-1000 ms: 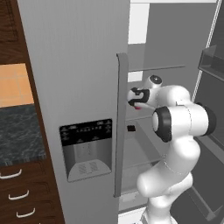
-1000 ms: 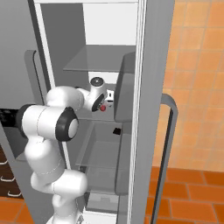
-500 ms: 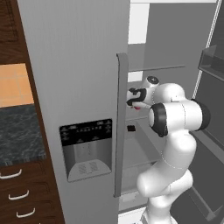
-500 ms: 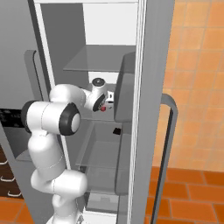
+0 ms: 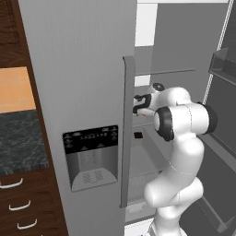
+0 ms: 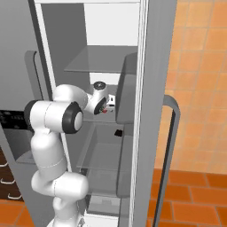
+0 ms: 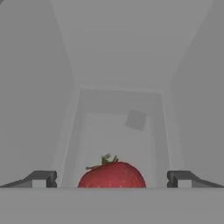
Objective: Take the strawberry from the fridge and place it on top of the pancake, located on the dining counter.
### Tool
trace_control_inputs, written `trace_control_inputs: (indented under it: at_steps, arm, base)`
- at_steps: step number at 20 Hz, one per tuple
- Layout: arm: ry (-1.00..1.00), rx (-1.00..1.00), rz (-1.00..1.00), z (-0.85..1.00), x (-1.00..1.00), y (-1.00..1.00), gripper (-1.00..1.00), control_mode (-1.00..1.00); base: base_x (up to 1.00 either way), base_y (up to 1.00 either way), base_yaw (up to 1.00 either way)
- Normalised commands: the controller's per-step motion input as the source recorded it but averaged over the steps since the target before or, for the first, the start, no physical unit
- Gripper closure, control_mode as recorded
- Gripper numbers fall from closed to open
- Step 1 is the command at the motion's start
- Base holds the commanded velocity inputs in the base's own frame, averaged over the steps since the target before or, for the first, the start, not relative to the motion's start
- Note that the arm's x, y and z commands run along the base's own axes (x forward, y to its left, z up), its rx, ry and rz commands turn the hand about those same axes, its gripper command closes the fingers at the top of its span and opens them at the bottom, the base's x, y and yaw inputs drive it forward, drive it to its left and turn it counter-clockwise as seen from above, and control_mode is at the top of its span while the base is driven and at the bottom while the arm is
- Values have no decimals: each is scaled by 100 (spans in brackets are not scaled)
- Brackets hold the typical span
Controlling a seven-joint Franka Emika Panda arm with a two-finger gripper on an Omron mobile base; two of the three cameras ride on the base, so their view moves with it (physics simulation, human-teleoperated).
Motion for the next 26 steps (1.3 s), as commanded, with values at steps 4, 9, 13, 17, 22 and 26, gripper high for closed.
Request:
trace_control_inputs:
  at_steps: [4,9,13,17,22,26]
  arm:
    - [0,0,0,-27,8,5,100,-100]
    - [-2,0,1,-3,3,0,100,-100]
    - [-2,0,0,-1,-29,-2,100,-100]
    - [-13,0,0,7,-98,-7,100,-100]
    - [-9,0,0,41,-100,-3,100,-100]
    - [2,0,0,87,-100,0,100,-100]
  base:
    - [0,0,0]
    - [0,0,0]
    - [0,0,0]
    - [0,0,0]
    - [0,0,0]
    - [0,0,0]
